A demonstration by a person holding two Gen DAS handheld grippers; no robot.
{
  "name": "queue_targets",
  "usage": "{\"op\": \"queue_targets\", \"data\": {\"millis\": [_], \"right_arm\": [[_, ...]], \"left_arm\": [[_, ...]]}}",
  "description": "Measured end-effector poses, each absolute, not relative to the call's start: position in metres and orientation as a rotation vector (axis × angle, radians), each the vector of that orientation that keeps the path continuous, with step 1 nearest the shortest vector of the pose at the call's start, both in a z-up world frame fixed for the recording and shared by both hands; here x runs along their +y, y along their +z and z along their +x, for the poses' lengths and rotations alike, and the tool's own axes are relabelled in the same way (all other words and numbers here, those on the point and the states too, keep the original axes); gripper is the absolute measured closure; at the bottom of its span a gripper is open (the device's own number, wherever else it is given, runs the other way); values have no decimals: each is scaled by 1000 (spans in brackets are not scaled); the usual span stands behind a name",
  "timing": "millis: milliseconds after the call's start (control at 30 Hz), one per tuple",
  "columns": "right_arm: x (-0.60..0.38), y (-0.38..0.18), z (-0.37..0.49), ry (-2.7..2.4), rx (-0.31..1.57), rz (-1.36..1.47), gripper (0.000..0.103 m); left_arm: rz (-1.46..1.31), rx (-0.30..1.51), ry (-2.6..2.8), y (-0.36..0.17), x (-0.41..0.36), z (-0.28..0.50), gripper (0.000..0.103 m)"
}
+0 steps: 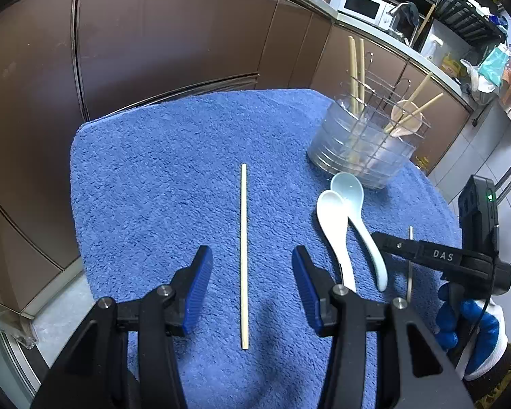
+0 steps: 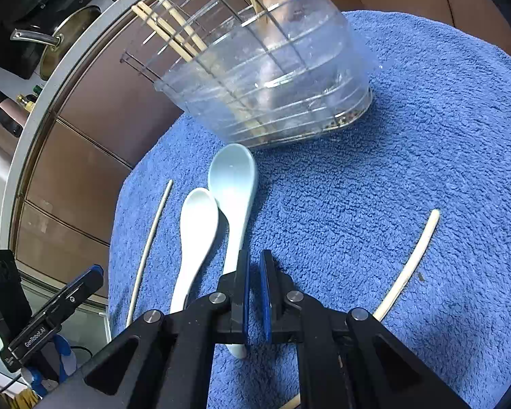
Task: Organize utensils
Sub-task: 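Lift the pale blue spoon with the right gripper while the left gripper approaches the white spoon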
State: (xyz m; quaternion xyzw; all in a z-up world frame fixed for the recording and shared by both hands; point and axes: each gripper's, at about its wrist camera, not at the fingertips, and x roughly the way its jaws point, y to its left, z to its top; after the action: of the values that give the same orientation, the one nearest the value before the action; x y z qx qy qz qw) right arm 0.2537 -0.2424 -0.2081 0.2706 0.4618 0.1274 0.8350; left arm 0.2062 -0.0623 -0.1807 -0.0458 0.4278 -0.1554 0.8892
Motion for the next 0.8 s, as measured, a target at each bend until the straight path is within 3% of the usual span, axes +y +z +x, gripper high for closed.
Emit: {"op": "queue_targets", "data": {"millis": [167,500,533,600,800], "right_arm": [[-248,-191,273,254,900,538,78],[-243,-201,321,295,911,506,77],[-241,-202,323,297,923,488,77],[-238,-202,323,300,933,462,96],[-244,-193,300,288,924,388,97]], "left_arm": [[-103,894,-324,-182,-62,206,56],[-99,906,-314,-186,-61,211,56],[-99,908,-313,-186,-61,212,56],[-97,909,-311,-187,-61,212,56],[-104,920,-329,-187,-64,214,56]]}}
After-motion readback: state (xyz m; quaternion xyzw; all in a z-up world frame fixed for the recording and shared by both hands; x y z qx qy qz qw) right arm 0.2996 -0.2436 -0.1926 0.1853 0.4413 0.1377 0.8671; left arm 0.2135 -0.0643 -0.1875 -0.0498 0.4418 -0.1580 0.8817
